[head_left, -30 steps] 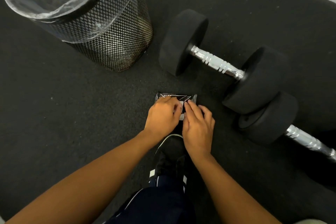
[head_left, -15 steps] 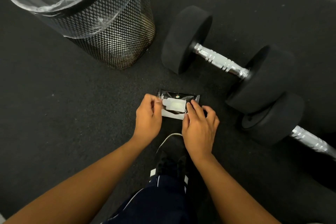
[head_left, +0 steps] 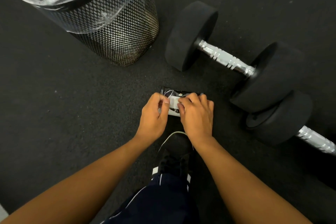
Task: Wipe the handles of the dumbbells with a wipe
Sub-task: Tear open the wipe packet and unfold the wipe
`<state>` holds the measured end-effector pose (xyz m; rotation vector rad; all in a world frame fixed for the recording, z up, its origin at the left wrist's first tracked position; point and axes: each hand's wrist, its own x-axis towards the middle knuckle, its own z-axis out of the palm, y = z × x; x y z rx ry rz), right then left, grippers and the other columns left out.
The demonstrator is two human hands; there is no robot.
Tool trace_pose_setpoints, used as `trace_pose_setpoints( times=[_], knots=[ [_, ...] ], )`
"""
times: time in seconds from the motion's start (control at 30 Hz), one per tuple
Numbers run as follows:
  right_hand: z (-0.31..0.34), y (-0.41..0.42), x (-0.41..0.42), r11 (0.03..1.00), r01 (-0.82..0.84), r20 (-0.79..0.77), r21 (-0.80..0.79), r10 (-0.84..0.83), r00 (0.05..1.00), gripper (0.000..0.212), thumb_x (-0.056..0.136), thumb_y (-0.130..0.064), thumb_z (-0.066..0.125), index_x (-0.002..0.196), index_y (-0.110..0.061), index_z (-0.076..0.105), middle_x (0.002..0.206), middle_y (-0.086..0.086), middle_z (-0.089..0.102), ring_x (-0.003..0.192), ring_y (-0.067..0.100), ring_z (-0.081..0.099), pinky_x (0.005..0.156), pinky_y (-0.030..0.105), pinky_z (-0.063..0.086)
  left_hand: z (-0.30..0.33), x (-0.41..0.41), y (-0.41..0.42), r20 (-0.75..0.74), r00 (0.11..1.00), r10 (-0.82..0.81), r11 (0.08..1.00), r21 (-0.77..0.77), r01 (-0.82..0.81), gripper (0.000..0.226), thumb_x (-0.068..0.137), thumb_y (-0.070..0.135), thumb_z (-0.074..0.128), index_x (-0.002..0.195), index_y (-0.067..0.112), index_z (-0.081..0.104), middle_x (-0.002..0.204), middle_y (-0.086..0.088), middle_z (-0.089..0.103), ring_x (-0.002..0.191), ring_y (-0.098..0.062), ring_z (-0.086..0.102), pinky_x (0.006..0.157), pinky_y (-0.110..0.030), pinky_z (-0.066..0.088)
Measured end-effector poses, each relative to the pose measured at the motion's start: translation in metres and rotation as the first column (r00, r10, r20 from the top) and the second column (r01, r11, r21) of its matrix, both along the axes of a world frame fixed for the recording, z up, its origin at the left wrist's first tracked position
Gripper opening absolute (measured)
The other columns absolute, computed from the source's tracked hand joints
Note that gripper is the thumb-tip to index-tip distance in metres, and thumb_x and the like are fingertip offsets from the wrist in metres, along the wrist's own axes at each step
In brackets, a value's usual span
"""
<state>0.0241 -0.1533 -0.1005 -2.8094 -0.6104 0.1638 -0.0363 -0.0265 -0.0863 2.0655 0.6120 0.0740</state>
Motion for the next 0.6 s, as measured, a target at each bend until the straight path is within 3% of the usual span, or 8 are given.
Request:
trace_pose_setpoints(
  times=[0.27,0.4,0.6],
  knots=[
    [-0.006,0.002,0.001,1.000,-0.029,-0.001,0.012,0.029,1.000,0.012,0.092,-0.024,0.070,0.102,-0.018,0.070,0.106,0.003,0.064,0.101,0.026,0.058,0.082,0.043,0.046,0.000,0.001,0.002,-0.006,1.000,-0.018,1.000,0.019,0.018,0.012,0.104,0.022,0.051,0.098,0.018,0.060,0.093,0.005,0.065,0.084,-0.009,0.062,0.072,-0.015,0.046],
    [-0.005,0.002,-0.001,0.999,-0.025,-0.018,0.042,0.026,0.999,0.010,0.098,-0.025,0.061,0.104,-0.019,0.065,0.105,0.002,0.062,0.101,0.024,0.058,0.083,0.043,0.045,0.001,0.002,0.001,0.005,1.000,-0.006,1.000,0.027,0.006,0.013,0.104,0.022,0.049,0.097,0.017,0.058,0.092,0.004,0.065,0.082,-0.010,0.061,0.071,-0.018,0.047],
    [0.006,0.003,0.007,0.997,-0.076,-0.086,0.035,0.078,0.993,0.010,0.096,-0.018,0.061,0.105,-0.019,0.058,0.106,0.003,0.061,0.099,0.024,0.059,0.082,0.044,0.044,0.002,0.002,-0.001,0.001,1.000,-0.006,1.000,0.027,0.006,0.018,0.106,0.027,0.044,0.098,0.015,0.055,0.090,-0.002,0.064,0.079,-0.016,0.061,0.068,-0.030,0.049]
  ],
)
